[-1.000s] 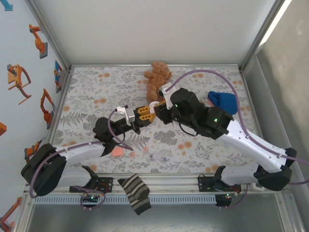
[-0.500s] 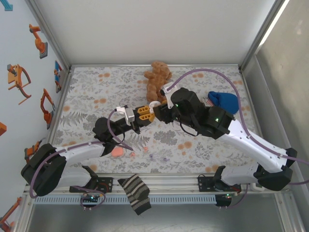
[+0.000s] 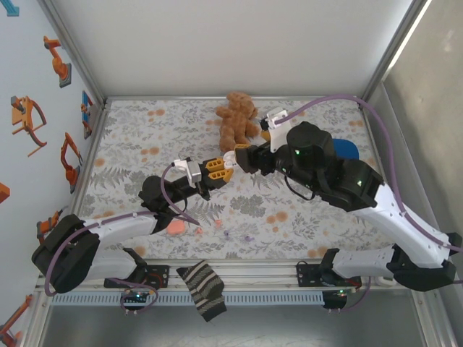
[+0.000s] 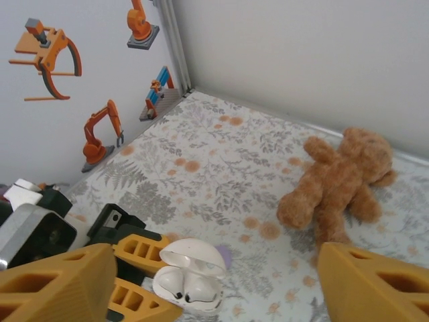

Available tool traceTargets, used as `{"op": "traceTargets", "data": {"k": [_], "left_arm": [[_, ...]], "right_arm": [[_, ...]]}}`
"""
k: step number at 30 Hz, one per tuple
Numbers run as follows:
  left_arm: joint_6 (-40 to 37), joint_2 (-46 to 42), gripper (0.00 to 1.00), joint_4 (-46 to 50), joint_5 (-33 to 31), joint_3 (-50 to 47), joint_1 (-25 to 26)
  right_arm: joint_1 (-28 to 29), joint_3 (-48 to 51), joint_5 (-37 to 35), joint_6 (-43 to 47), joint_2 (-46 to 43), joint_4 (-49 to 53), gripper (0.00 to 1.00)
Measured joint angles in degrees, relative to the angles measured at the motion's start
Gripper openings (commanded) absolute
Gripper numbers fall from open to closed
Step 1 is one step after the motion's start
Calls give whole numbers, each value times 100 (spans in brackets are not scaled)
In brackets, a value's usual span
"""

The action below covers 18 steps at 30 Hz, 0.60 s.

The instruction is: Insert wireless bluetooth earbuds into charging case

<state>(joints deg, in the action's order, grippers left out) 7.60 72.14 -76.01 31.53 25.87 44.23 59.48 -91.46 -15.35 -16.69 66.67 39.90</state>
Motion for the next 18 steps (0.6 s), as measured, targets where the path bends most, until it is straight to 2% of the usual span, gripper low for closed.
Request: {"op": "traceTargets", "data": {"k": [3,7,14,18], "left_arm": [[105,2,5,-22,2,0,0],[271,2,7,-42,2,0,0],[398,-107,7,315,4,109,0],[393,-295,7,553,2,173,-17]], "right_arm": [[-63,28,33,232,-142,-94,98],[-361,160,358,369,-330,-201,100],[-1692,492,1897,79,-444,-293,100],[-2055,798,2653,-151,-446,-365,100]]}}
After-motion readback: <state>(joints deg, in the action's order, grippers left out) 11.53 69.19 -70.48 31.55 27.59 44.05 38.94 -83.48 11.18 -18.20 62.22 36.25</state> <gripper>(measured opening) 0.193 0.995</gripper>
